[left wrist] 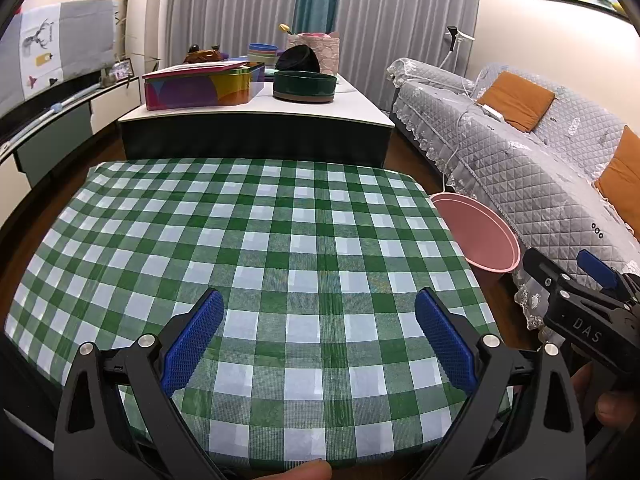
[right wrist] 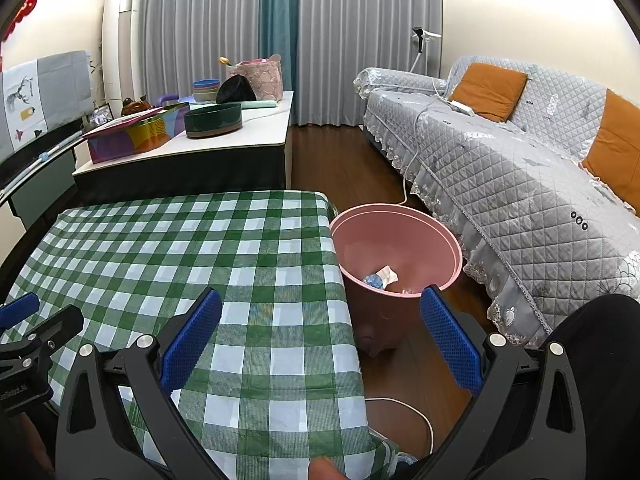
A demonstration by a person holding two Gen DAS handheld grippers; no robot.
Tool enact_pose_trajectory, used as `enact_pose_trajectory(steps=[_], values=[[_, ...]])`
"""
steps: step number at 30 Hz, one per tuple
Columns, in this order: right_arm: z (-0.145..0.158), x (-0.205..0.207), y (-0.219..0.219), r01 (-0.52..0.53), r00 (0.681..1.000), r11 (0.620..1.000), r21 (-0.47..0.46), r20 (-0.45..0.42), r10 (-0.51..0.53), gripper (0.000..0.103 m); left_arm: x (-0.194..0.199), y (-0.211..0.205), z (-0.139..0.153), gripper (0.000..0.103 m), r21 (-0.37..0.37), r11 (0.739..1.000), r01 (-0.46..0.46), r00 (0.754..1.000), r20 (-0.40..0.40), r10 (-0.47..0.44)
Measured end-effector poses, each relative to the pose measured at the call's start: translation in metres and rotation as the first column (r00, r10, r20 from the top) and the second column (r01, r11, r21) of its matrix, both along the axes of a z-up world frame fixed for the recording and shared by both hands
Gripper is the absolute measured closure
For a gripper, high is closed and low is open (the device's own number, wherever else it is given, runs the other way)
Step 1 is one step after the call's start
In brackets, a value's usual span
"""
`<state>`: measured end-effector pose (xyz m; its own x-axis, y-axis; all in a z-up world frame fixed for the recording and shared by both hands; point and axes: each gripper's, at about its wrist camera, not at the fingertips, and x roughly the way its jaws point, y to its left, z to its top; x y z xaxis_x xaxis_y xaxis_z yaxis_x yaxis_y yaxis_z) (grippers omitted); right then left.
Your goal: Collect trash
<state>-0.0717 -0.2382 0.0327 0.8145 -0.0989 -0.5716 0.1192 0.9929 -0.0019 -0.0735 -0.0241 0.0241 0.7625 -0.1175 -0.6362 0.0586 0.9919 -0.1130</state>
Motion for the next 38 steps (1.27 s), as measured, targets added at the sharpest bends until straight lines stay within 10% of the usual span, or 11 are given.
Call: enact_pose_trajectory(steps=[38], values=[[-0.0007,0.0021,-0.0063,0.014,1.0,1.0,0.004,-0.003,-0.014,0.005,0.0059,-0.0028,-0.0032,0.009,0.007,1.0,0.017,1.0,-0.012,-0.017]])
